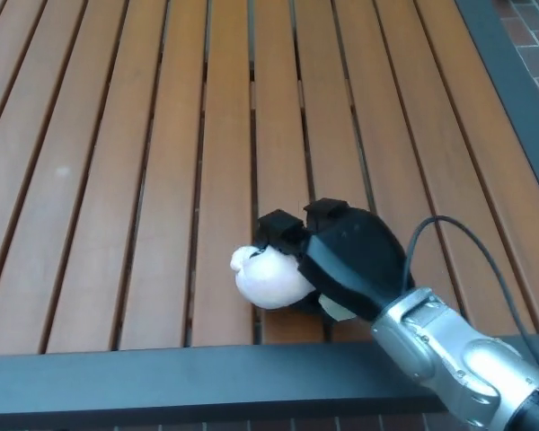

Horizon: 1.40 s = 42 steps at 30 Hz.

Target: The robot uses its right hand to pick up the emotional support dumpling kept on the square table outside, turn around and walk towards the round table and place it in middle of the desk

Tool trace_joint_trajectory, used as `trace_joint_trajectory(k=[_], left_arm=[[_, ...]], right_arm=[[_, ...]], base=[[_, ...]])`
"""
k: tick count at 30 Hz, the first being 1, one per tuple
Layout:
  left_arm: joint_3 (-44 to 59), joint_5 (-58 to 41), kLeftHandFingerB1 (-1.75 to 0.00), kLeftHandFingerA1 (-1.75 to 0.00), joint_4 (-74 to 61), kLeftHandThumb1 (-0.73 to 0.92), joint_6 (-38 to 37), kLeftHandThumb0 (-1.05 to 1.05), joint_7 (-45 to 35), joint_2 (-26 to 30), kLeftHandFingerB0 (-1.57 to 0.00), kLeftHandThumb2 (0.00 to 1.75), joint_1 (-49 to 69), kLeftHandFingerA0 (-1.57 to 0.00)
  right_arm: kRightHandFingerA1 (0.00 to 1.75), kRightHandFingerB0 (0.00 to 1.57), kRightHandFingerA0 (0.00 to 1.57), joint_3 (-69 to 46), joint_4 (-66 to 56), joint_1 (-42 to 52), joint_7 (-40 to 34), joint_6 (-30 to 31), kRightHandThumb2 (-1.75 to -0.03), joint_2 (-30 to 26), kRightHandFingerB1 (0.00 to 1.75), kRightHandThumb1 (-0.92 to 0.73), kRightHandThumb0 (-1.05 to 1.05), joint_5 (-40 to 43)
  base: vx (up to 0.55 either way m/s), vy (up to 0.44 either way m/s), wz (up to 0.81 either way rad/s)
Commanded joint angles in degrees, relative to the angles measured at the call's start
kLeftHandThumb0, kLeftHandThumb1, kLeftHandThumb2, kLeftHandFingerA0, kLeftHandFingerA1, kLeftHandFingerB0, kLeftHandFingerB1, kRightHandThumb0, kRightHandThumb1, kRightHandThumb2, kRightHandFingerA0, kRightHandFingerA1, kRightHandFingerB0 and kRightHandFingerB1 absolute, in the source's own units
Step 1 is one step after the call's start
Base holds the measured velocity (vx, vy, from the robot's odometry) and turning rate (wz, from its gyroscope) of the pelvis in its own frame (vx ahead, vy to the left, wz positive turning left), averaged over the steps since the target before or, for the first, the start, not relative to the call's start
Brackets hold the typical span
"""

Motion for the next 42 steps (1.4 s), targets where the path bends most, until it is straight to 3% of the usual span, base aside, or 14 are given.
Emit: trace_joint_trajectory(k=[1, 3, 6, 7, 12, 17, 20, 24, 29, 32, 34, 42], left_arm=[[-0.20, 0.18, -0.82, -1.10, 0.30, 0.44, -4.21, -0.08, 0.34, 0.56, -0.87, 0.97, 1.32, -0.94], [-0.09, 0.03, -0.75, -1.12, 0.36, 0.47, -4.11, -0.11, 0.05, 0.64, -0.88, 0.87, 1.01, -0.99], [0.11, -0.20, -0.75, -1.12, 0.44, 0.47, -3.98, -0.11, -0.38, 0.78, -0.88, 0.87, 0.56, -0.99], [-0.04, -0.06, -0.78, -1.11, 0.25, 0.54, -3.95, -0.13, 0.09, 0.70, -0.88, 0.82, 0.64, -0.93], [-0.93, 0.92, -0.77, -1.09, 0.20, 0.50, -3.57, -0.11, 1.22, 0.82, -0.86, 0.83, 0.45, -0.92], [-0.36, 0.01, -0.79, -1.11, 0.24, 0.45, -3.85, -0.07, 0.28, 0.88, -0.89, 0.89, 0.46, -0.94], [-0.47, 0.05, -0.79, -1.11, 0.13, 0.45, -4.00, -0.07, 0.20, 0.88, -0.89, 0.89, 0.56, -0.94], [-0.76, 0.37, -0.77, -1.11, 0.27, 0.49, -3.88, -0.12, 0.37, 1.09, -0.88, 0.85, 0.35, -0.95], [-0.69, 0.29, -0.77, -1.10, 0.43, 0.52, -3.75, -0.13, 0.32, 1.19, -0.88, 0.84, 0.17, -0.94], [-0.58, 0.15, -0.78, -1.11, 0.27, 0.50, -3.92, -0.11, 0.47, 1.09, -0.88, 0.89, 0.25, -0.95], [-0.46, 0.05, -0.78, -1.11, 0.22, 0.51, -3.92, -0.13, 0.61, 1.20, -0.88, 0.85, -0.02, -0.95], [-0.94, 0.50, -0.76, -1.06, 0.24, 0.53, -3.79, -0.13, 0.81, 1.19, -0.88, 0.83, -0.09, -0.96]], right_arm=[[1.57, 0.82, 0.95, -9.85, -9.29, 5.49, -3.12, -16.16, -1.04, -8.29, 1.34, -0.59, -0.16, 9.04], [1.55, 0.82, 0.91, -13.48, -11.71, 7.70, -0.99, -18.56, -1.00, -11.15, 1.24, -0.61, -0.17, 12.53], [1.55, 0.82, 0.91, -18.54, -15.00, 10.77, 2.07, -21.80, -1.00, -15.08, 1.24, -0.61, -0.17, 17.76], [1.54, 0.86, 0.89, -20.36, -16.19, 12.56, 2.37, -23.12, -0.99, -16.32, 1.14, -0.62, -0.16, 19.21], [1.54, 0.86, 0.90, -26.47, -21.30, 18.97, 4.80, -25.84, -1.02, -20.21, 1.17, -0.60, -0.15, 24.24], [1.49, 0.91, 0.92, -32.30, -25.49, 24.94, 5.95, -28.51, -1.01, -23.85, 1.09, -0.57, -0.12, 26.12], [1.49, 0.91, 0.92, -33.84, -26.11, 26.23, 7.34, -29.34, -1.01, -23.89, 1.09, -0.57, -0.12, 27.17], [1.42, 0.96, 0.95, -38.75, -28.51, 33.58, 9.80, -32.83, -1.00, -24.97, 0.99, -0.57, -0.07, 36.56], [1.36, 0.97, 1.00, -39.24, -32.78, 40.57, 12.56, -34.25, -1.03, -24.51, 1.00, -0.53, -0.10, 42.57], [1.44, 0.96, 0.95, -37.95, -38.60, 46.24, 12.92, -35.88, -1.03, -24.27, 1.02, -0.53, -0.06, 40.81], [1.36, 0.98, 1.03, -37.44, -41.37, 47.96, 13.67, -35.82, -1.09, -23.79, 1.08, -0.50, -0.06, 39.66], [1.33, 0.98, 1.04, -38.77, -47.19, 51.13, 16.59, -34.39, -1.12, -21.72, 1.17, -0.49, -0.09, 37.71]], base=[[0.00, 0.000, 0.00], [0.00, 0.000, 0.00], [0.00, 0.000, 0.00], [0.00, 0.000, 0.00], [0.00, 0.000, 0.00], [0.00, 0.000, 0.00], [0.00, 0.000, 0.00], [0.00, 0.000, 0.00], [0.00, 0.000, 0.00], [0.00, 0.000, 0.00], [0.00, 0.000, 0.00], [0.00, 0.000, 0.00]])
